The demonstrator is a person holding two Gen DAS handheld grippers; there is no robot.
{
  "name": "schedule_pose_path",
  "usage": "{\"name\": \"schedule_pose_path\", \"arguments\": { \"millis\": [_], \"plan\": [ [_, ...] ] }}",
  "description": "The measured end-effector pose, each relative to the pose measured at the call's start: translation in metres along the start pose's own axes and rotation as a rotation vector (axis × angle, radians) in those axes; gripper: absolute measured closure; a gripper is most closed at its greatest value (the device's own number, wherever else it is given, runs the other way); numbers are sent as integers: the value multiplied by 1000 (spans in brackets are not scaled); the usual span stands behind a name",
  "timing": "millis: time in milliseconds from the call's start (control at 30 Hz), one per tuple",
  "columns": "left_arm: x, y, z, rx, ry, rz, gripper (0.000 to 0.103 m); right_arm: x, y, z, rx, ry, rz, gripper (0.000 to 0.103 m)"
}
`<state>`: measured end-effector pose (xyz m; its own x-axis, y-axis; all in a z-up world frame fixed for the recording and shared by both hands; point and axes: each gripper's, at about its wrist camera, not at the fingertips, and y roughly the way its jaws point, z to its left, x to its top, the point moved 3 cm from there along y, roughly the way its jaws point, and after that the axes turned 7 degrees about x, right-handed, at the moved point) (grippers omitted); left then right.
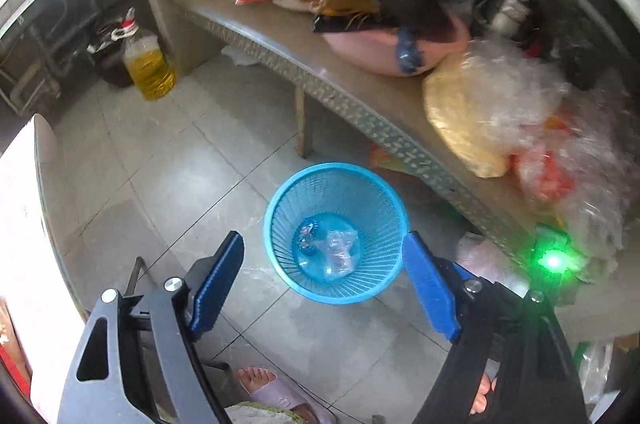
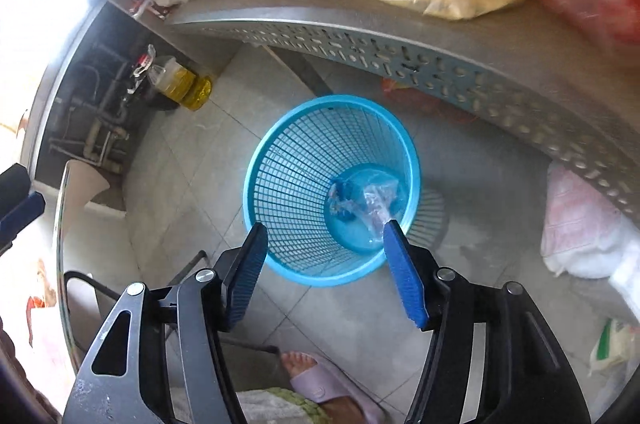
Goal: Collect trash
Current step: 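Open both grippers over the blue wastebasket to drop the wrapper and bag, then move both tools back over the table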
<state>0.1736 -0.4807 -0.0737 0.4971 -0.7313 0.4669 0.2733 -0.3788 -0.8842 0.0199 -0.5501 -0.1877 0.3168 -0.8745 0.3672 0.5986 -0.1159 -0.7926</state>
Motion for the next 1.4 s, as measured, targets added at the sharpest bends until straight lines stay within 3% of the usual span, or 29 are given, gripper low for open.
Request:
{"name": "schedule_pose_path", "arguments": {
  "millis": [167,300,533,800,1033,1300,1400],
  "plan": [
    [-27,-64,7,-91,4,-137,23,-7,-20,35,-33,-137,-55,31],
    [-62,-111,22,-116,-21,-225,22,-18,-47,59,-19,-230,-90,25],
    [-138,-182,60,-48,-80,-333,22,-34,-95,109,-42,-409,-219,8],
    [-229,-235,113,28,-258,-401,11,-62,-128,177,-85,-619,-314,8],
    [-301,-255,148,150,-383,-418,11,-96,-141,219,183,-783,-262,8],
    [-354,-247,180,185,-516,-414,11,-127,-115,276,389,-791,46,8],
    [-360,-244,183,184,-516,-421,11,-135,-102,296,406,-793,106,8]
  ]
}}
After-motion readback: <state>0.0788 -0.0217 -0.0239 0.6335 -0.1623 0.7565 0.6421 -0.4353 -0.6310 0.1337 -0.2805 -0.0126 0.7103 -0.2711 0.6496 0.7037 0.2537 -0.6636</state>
